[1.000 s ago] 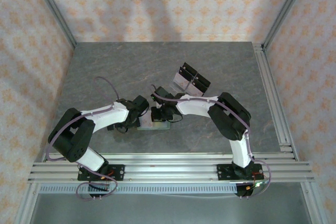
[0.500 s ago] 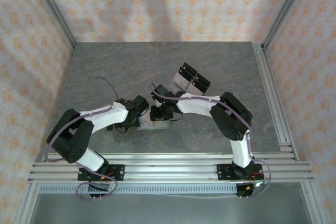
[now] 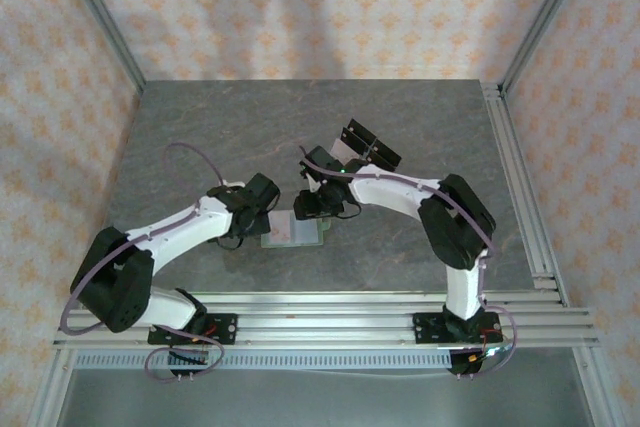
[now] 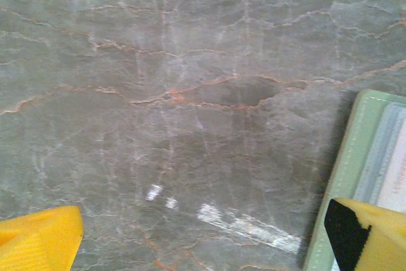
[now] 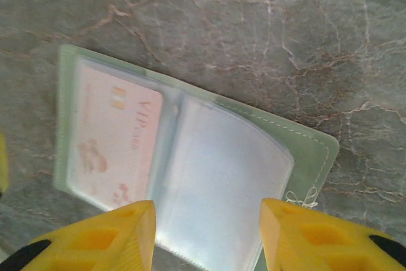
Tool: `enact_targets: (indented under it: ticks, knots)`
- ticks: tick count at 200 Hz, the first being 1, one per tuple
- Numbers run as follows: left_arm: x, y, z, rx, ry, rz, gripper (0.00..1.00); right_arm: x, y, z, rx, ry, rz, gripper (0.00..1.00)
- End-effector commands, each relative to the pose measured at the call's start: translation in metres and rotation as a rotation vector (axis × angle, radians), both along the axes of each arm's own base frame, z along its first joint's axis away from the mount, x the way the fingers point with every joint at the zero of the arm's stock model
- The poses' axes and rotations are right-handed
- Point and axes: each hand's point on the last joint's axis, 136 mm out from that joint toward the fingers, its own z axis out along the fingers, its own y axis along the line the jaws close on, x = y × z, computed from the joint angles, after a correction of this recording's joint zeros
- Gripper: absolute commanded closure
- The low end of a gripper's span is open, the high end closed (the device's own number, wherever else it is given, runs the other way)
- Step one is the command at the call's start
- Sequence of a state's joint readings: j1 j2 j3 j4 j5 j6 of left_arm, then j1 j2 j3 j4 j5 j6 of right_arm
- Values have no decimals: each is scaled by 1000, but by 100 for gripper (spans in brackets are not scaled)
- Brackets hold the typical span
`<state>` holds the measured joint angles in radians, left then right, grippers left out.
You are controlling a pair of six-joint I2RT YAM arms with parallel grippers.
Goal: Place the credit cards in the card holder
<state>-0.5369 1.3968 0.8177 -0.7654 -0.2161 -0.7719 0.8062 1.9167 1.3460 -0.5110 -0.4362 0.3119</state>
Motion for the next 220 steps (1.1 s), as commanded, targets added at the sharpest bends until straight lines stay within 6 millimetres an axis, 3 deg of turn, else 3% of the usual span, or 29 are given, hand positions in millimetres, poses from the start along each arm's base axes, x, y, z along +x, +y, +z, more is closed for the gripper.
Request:
enact_targets:
  ticks: [1, 112, 220]
  knots:
    - [7, -12, -4, -23, 2, -36, 0, 3, -2, 2, -43, -18, 29, 53]
    - [2, -13, -17, 17, 34, -51, 0, 3, 2, 10, -25, -32, 37, 53]
    - [3, -14, -21, 39, 43, -58, 0, 3, -1, -21, -95, -6, 59, 53]
